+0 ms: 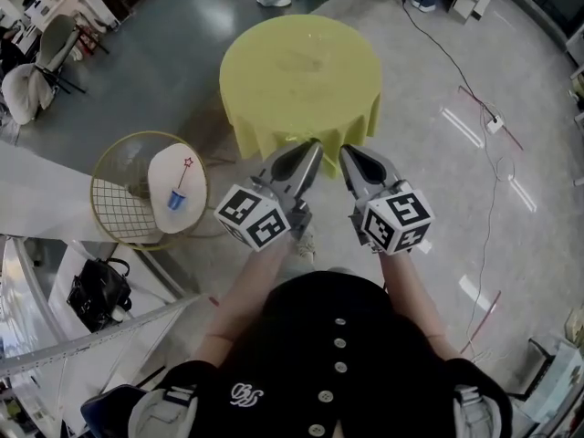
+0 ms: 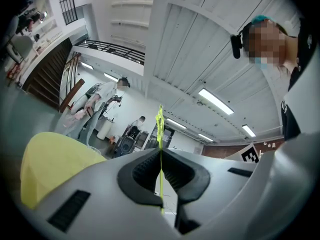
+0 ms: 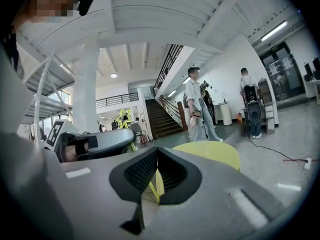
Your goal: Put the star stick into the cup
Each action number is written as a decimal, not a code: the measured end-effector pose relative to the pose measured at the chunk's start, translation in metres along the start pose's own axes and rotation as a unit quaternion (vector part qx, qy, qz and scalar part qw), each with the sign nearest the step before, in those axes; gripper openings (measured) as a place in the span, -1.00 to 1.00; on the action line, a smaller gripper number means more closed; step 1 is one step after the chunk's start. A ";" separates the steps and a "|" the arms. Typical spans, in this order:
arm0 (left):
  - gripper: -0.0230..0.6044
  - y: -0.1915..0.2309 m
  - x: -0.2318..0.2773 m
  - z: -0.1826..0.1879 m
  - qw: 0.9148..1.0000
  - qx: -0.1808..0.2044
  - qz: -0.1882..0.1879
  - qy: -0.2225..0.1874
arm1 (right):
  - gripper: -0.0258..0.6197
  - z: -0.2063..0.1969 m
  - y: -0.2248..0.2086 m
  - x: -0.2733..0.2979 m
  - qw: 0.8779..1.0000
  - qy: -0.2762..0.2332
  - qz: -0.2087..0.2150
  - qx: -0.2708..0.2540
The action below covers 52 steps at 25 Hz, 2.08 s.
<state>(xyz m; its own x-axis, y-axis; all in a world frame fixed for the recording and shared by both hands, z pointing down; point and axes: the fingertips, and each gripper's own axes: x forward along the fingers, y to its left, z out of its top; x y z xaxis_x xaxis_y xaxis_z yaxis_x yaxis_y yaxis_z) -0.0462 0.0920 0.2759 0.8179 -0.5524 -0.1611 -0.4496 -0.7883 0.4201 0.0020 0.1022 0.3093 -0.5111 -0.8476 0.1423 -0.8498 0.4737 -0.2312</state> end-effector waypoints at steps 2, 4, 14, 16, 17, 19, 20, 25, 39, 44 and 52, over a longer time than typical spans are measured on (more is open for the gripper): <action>-0.88 0.012 0.008 0.007 1.000 0.003 -0.003 0.000 | -0.91 0.003 -0.006 0.014 1.000 0.003 -0.001 0.000; -0.88 0.024 0.015 0.012 1.000 0.002 -0.006 -0.002 | -0.91 0.005 -0.010 0.027 1.000 0.003 0.001 -0.002; -0.88 0.064 0.051 0.017 0.999 -0.003 -0.031 0.014 | -0.91 0.018 -0.037 0.076 1.000 -0.005 -0.014 -0.003; -0.88 0.071 0.058 0.017 0.999 -0.004 -0.033 0.016 | -0.91 0.018 -0.044 0.083 1.000 -0.004 -0.017 -0.002; -0.88 0.076 0.060 0.018 0.999 -0.004 -0.032 0.016 | -0.91 0.018 -0.046 0.086 1.000 -0.004 -0.018 -0.002; -0.88 0.085 0.063 0.021 0.999 -0.004 -0.030 0.017 | -0.91 0.019 -0.049 0.092 1.000 -0.004 -0.023 -0.003; -0.88 0.088 0.064 0.023 0.999 -0.003 -0.030 0.018 | -0.91 0.020 -0.050 0.093 1.000 -0.005 -0.026 -0.004; -0.88 0.093 0.076 0.025 0.999 -0.001 -0.035 0.019 | -0.91 0.023 -0.060 0.095 1.000 -0.006 -0.030 -0.002; -0.88 0.108 0.080 0.019 0.998 -0.029 -0.041 0.029 | -0.91 0.011 -0.063 0.106 0.999 0.006 -0.049 0.010; -0.88 0.118 0.088 0.020 0.998 -0.028 -0.041 0.035 | -0.91 0.011 -0.074 0.114 0.998 0.008 -0.056 0.013; -0.88 0.145 0.109 0.027 0.999 -0.033 -0.029 0.027 | -0.91 0.008 -0.094 0.140 0.998 0.023 -0.051 0.018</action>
<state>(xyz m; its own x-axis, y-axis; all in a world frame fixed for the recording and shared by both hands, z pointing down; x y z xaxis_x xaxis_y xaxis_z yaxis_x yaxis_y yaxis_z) -0.0321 -0.0894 0.2950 0.8610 -0.4893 -0.1386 -0.3779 -0.7979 0.4697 0.0113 -0.0630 0.3431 -0.4278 -0.8788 0.2116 -0.8932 0.3751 -0.2478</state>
